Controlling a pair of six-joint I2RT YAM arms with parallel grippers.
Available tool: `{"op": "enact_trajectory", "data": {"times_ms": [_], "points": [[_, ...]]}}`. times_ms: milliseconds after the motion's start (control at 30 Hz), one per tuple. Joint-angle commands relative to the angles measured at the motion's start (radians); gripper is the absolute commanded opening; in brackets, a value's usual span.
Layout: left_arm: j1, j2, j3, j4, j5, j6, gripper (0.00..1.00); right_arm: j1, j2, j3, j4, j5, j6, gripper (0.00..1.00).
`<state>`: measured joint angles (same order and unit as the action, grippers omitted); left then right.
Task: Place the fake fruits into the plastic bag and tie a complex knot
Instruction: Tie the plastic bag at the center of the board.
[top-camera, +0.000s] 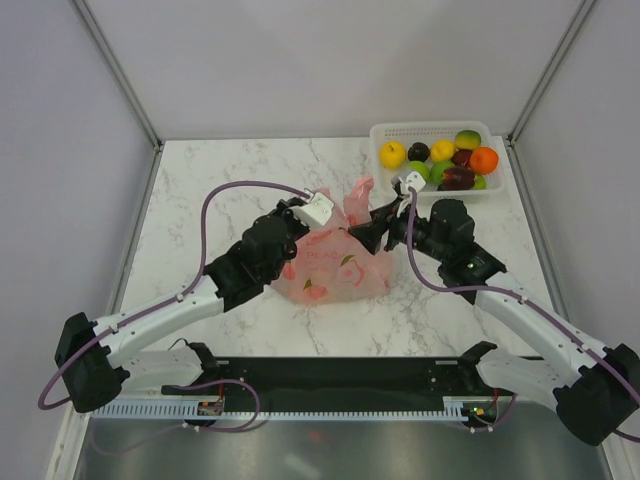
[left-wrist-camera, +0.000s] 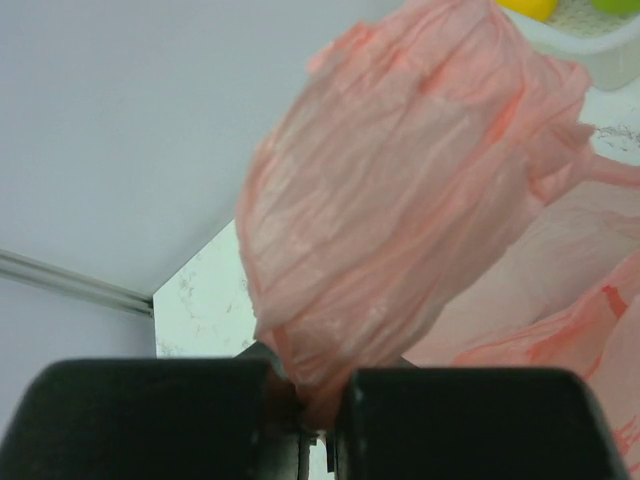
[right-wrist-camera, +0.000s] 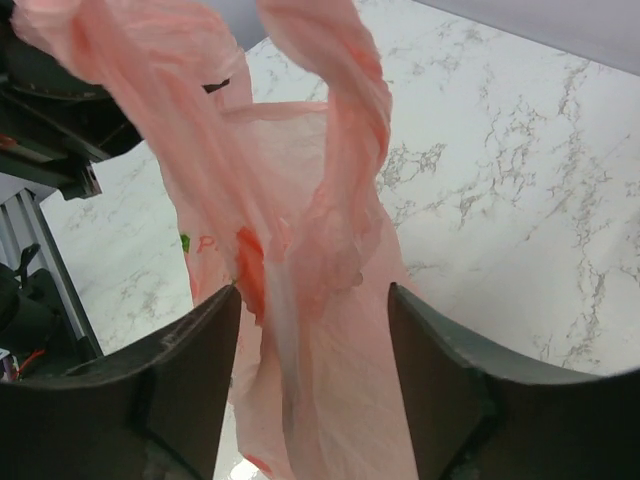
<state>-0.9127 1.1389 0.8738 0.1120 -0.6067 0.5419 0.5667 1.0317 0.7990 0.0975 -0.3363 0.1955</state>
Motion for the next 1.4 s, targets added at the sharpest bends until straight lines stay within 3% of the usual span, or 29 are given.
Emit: {"op": "enact_trajectory", "data": {"times_ms": [0, 167, 433, 500, 533, 667, 867, 1033, 1100, 1167, 1367], "points": [[0.008, -0.042, 0.034, 0.023, -0.034, -0.076, 0.02, 0.001, 0.031, 0.029, 0.024, -0.001, -0.002, 0.70], [0.008, -0.050, 0.033, 0.023, -0.034, -0.073, 0.02, 0.025, 0.071, 0.060, 0.041, 0.090, 0.007, 0.82], [0.011, -0.045, 0.042, 0.014, -0.068, -0.086, 0.02, 0.097, 0.068, 0.033, 0.166, 0.282, 0.034, 0.77], [0.017, -0.044, 0.053, 0.000, -0.079, -0.100, 0.02, 0.099, 0.051, 0.020, 0.191, 0.353, 0.051, 0.64], [0.020, -0.041, 0.060, -0.014, -0.094, -0.112, 0.02, 0.099, 0.051, 0.025, 0.177, 0.382, 0.062, 0.48], [0.057, -0.039, 0.083, -0.041, -0.137, -0.157, 0.02, 0.098, 0.064, 0.049, 0.102, 0.505, 0.062, 0.20], [0.172, -0.042, 0.103, -0.083, -0.131, -0.195, 0.02, 0.099, 0.061, 0.049, 0.001, 0.678, 0.073, 0.11], [0.201, -0.019, 0.114, -0.100, -0.145, -0.171, 0.02, 0.099, 0.045, 0.074, -0.073, 0.709, 0.064, 0.13], [0.201, -0.018, 0.119, -0.104, -0.137, -0.183, 0.02, 0.099, 0.045, 0.080, -0.084, 0.672, 0.058, 0.42], [0.201, -0.016, 0.122, -0.106, -0.119, -0.200, 0.02, 0.101, 0.045, 0.069, -0.070, 0.651, 0.068, 0.57], [0.201, -0.033, 0.120, -0.130, -0.093, -0.220, 0.02, 0.110, 0.093, 0.088, -0.056, 0.661, 0.114, 0.60]]}}
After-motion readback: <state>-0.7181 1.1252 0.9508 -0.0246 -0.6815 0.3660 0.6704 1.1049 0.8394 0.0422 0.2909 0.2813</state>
